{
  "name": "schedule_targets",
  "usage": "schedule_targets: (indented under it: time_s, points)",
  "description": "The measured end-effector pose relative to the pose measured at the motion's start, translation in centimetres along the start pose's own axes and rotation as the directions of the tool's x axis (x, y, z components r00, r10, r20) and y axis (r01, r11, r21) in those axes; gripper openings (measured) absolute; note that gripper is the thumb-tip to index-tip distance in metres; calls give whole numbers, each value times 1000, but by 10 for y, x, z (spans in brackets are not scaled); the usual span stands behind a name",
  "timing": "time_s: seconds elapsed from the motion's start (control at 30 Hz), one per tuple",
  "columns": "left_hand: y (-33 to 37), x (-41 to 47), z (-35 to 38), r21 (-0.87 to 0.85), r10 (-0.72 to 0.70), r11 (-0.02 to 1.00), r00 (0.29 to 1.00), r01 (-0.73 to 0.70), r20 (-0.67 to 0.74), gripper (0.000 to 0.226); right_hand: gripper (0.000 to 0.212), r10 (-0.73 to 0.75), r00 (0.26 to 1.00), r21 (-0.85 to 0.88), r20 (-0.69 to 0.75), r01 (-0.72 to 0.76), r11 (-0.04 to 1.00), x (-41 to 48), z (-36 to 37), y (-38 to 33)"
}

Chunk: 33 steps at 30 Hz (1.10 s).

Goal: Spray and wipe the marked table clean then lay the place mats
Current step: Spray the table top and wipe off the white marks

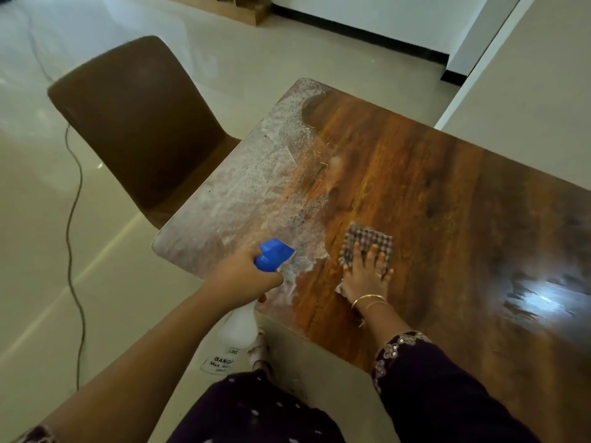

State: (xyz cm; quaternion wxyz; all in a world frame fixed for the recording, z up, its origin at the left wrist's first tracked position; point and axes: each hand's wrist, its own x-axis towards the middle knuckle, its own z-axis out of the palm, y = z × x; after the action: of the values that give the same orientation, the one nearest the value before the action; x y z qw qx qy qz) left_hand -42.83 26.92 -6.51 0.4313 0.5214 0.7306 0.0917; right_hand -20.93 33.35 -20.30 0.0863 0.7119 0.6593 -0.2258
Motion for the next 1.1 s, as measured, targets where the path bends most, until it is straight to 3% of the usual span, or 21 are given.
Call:
schedule_targets:
  time_s: [0.07,0.13,0.33,0.47,0.57,0.63,0.73,0.9,1.1]
  points:
    - [-1,-6,2,4,20,1000,1000,-20,-13,15,63,-152,988,-97,23,154,983,-15,9,-4]
    - [-2,-7,2,15,29,999,999,-29,-15,14,60,-199,980,-129,28,201,971,-20,11,2]
    - [-12,8,-15,-121,32,992,998,-38,-51,17,63,61,998,2,-16,-61,998,-25,14,-25]
    - [-17,23,-36,-98,99,989,992,-106,-74,22,68,14,999,-34,-38,-15,999,-31,28,-68]
    - [-20,34,-51,-74,140,987,990,-142,-35,23,92,-21,999,-42,-26,20,999,-33,34,-92]
    - [-23,40,-61,-65,174,983,985,-173,18,22,82,9,1000,-44,-22,-10,999,-24,31,-95]
    - [-27,53,-76,11,239,971,968,-240,80,16,65,81,997,-4,-4,-81,997,-5,20,-91]
    - [-35,62,-93,247,307,908,939,-338,154,18,63,225,974,114,1,-224,968,10,9,-90]
    - [-56,70,-91,366,287,868,940,-337,185,24,63,243,970,157,19,-243,957,3,11,-86]
